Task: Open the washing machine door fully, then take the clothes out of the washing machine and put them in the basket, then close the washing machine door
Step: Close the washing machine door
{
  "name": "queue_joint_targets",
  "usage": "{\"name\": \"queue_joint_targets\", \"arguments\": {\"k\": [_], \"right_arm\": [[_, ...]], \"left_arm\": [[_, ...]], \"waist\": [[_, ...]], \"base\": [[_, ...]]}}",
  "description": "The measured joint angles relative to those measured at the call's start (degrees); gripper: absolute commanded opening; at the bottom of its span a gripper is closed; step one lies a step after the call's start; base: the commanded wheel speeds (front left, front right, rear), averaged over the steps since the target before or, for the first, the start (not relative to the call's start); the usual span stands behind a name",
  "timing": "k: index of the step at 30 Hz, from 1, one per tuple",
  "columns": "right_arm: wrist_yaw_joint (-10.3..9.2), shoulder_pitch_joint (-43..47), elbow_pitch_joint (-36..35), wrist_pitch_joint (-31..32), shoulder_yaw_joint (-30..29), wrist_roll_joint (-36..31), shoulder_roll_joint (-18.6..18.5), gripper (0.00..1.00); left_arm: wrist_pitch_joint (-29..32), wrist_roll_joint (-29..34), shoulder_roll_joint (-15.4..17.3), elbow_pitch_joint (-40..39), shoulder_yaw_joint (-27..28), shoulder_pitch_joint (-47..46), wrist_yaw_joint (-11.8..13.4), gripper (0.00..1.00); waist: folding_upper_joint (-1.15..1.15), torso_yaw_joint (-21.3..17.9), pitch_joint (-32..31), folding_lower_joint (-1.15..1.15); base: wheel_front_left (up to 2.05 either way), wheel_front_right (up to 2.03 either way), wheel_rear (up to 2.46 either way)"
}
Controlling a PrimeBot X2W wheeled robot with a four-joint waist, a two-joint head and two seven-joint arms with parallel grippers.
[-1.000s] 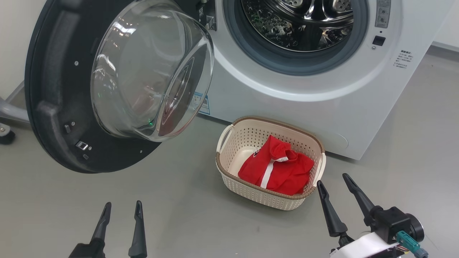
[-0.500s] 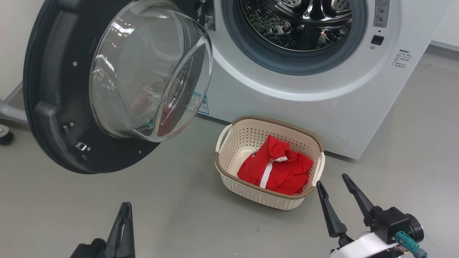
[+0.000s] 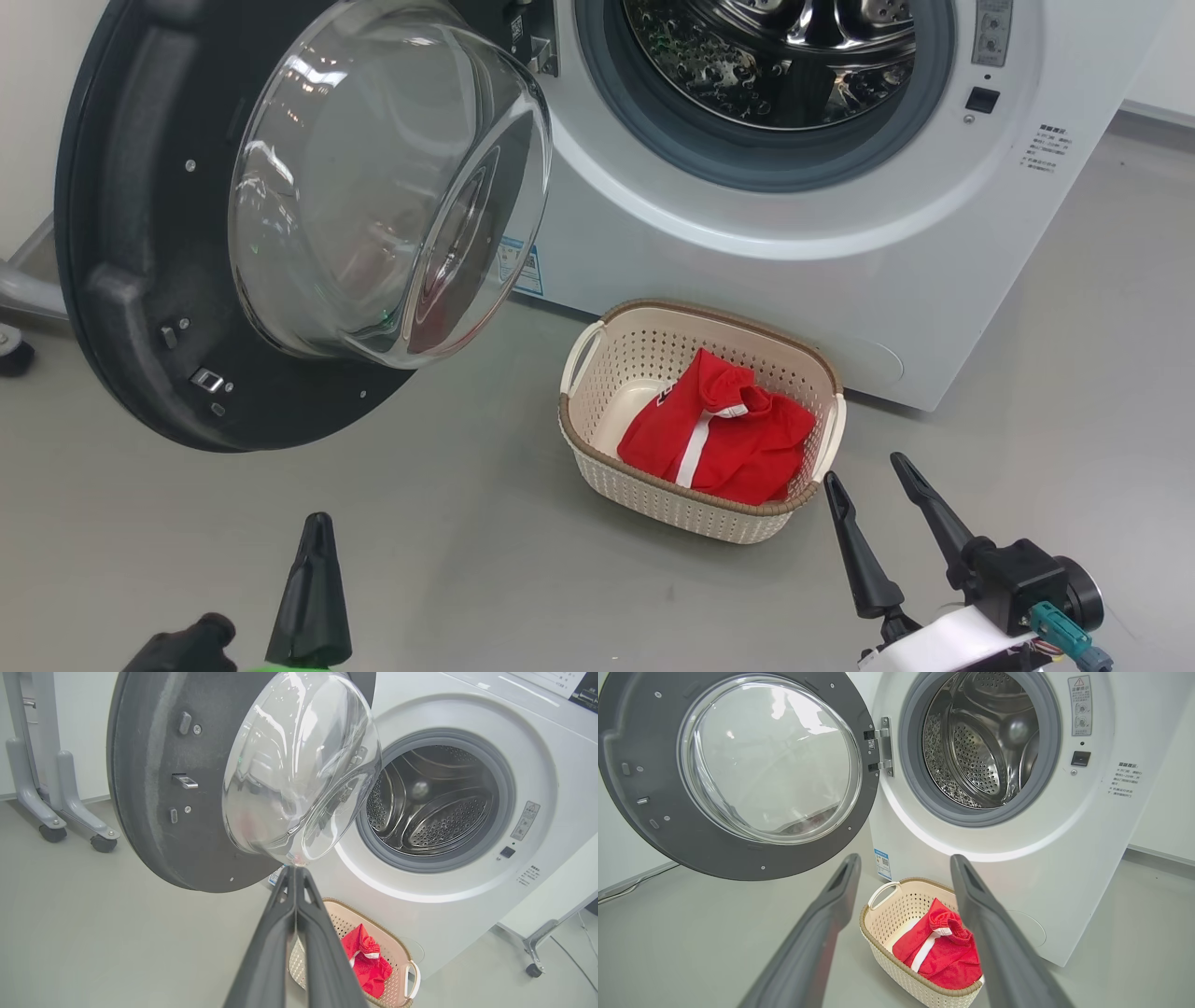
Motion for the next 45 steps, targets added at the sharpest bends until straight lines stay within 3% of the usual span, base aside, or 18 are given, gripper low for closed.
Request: {"name": "queue_joint_targets", "arguments": {"k": [8, 15, 24, 31, 35, 45], "right_arm": [[0.01, -0.02, -0.05, 0.00, 0.00, -0.04, -0.08, 1.00], [0.01, -0.03, -0.16, 0.00, 0.07, -0.51, -0.12, 1.00], [0.02, -0.03, -0.41, 0.00, 0.12, -0.51, -0.16, 1.00], [0.02, -0.02, -0.78, 0.00, 0.10, -0.52, -0.30, 1.00], [0.02, -0.03, -1.00, 0.00, 0.02, -0.52, -0.48, 1.00], [0.26, -0.36, -1.36, 0.00, 0.37, -0.93, -1.72, 1.00]], "left_arm": [[-0.68, -28.20, 0.05, -7.94, -0.16, -0.16, -6.08, 0.00], [-1.68, -46.02, 0.02, -12.71, 5.12, -0.42, -9.99, 0.00], [-2.08, -47.68, 0.75, -12.90, 18.09, -2.04, -10.53, 0.00], [-0.42, -52.44, 7.20, -9.34, 26.28, -6.03, -10.35, 0.00], [1.91, -56.23, 9.65, -6.33, 28.35, -8.25, -9.37, 0.00], [11.68, -65.04, 17.41, 5.43, 31.10, -14.74, -2.83, 0.00]], "waist": [[0.00, 0.04, 0.08, 0.00], [0.00, 0.05, 0.27, 0.00], [0.00, -0.03, 0.67, 0.00], [0.00, -0.13, 1.25, 0.00], [0.00, -0.17, 1.67, 0.00], [0.00, -0.81, 2.95, 0.00]], "base": [[0.00, 0.00, 0.00], [0.00, 0.00, 0.00], [0.00, 0.00, 0.00], [0.00, 0.00, 0.00], [0.00, 0.00, 0.00], [0.00, 0.00, 0.00]]}}
